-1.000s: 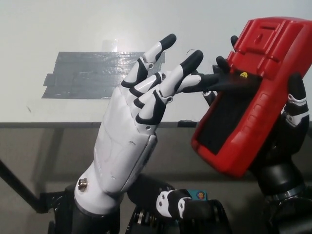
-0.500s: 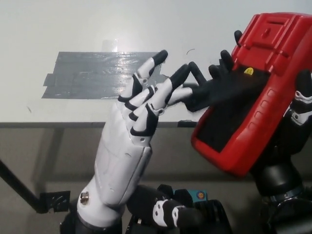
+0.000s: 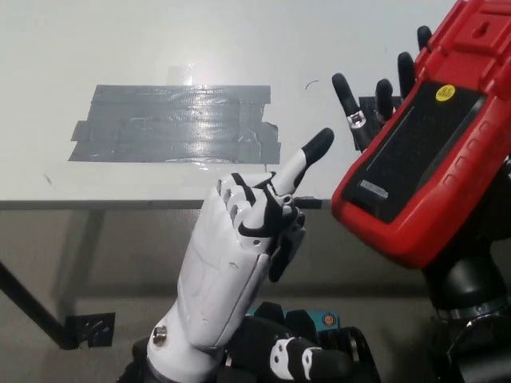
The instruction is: The robot first picks the multimeter with right hand and then unfolds the black stand on the back of it using left hand
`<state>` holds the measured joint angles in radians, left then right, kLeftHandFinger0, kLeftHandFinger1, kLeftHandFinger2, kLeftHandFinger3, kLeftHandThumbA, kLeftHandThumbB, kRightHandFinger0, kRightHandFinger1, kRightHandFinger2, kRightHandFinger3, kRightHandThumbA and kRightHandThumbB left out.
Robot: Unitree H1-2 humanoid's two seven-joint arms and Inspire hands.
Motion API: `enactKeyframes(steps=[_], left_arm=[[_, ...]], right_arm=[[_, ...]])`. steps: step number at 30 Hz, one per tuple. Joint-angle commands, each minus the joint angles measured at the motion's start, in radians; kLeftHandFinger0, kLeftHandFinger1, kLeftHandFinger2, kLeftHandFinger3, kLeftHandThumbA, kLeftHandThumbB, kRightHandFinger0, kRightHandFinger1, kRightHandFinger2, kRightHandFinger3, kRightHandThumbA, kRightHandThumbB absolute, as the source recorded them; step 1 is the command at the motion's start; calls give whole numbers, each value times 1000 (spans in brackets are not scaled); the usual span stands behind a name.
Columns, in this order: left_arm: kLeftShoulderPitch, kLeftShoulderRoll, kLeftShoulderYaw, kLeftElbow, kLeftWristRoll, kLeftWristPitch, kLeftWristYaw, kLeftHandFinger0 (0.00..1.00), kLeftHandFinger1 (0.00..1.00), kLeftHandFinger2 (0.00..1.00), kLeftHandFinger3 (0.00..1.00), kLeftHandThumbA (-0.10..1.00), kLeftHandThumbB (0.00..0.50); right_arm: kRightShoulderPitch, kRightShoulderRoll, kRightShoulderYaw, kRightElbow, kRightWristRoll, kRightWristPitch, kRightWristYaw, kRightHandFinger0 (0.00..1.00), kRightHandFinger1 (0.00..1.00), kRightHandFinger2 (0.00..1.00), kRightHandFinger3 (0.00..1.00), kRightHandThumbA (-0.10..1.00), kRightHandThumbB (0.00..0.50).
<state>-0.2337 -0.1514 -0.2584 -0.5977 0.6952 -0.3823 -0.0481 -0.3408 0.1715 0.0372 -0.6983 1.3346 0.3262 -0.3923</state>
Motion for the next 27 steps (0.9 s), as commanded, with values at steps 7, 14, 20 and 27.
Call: enactKeyframes(steps=[7,14,20,27], left_arm=[[-10,19,26,-35,-80,-6,19,727,0,0,1000,1000,304],[59,110,44,-82,-387,179,-56,1000,4,0,1000,1000,299],[160,168,142,-30,-83,-42,49,1000,500,428,1000,1000,295],[284,261,150,30,-5,-88,133,1000,1000,1000,1000,1000,266]], right_arm=[[-63,-19,-21,-16,11,-65,-18,1000,572,0,393,-100,187],[-145,-104,-85,99,-144,-39,-62,1000,640,150,694,-100,155],[-275,-220,-131,335,-257,-49,27,908,621,376,693,-100,159],[-440,-370,-79,723,-569,-143,88,1000,613,69,333,-100,208]])
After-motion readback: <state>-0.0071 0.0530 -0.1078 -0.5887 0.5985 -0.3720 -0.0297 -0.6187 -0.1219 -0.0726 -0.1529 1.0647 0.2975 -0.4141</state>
